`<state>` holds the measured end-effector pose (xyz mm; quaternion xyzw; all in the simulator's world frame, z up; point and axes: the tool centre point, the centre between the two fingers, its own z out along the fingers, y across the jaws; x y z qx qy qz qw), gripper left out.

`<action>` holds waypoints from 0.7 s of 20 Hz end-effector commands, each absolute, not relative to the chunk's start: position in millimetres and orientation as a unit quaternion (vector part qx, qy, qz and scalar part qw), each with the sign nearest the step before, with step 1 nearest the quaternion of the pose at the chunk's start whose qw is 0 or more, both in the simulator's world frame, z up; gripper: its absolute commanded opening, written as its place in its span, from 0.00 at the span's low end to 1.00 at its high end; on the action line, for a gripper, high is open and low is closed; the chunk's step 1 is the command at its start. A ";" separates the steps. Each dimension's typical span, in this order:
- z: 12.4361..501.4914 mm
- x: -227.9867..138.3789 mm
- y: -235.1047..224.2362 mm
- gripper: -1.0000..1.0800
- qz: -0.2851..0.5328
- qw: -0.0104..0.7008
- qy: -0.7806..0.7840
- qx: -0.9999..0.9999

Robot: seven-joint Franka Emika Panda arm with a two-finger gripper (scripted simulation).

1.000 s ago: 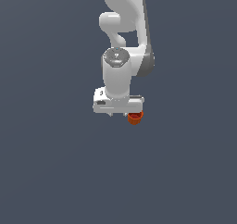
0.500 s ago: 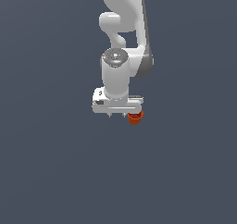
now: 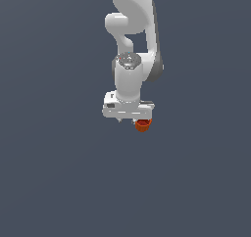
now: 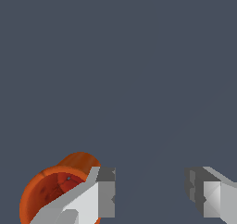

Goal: Pick up the object and move it to a goal position.

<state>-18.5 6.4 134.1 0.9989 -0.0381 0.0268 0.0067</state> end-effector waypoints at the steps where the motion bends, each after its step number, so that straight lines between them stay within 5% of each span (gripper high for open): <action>1: 128.8 -24.7 11.6 0.62 0.038 0.009 -0.047 0.998; 14: 104.6 -69.2 41.6 0.62 0.105 0.004 -0.100 0.989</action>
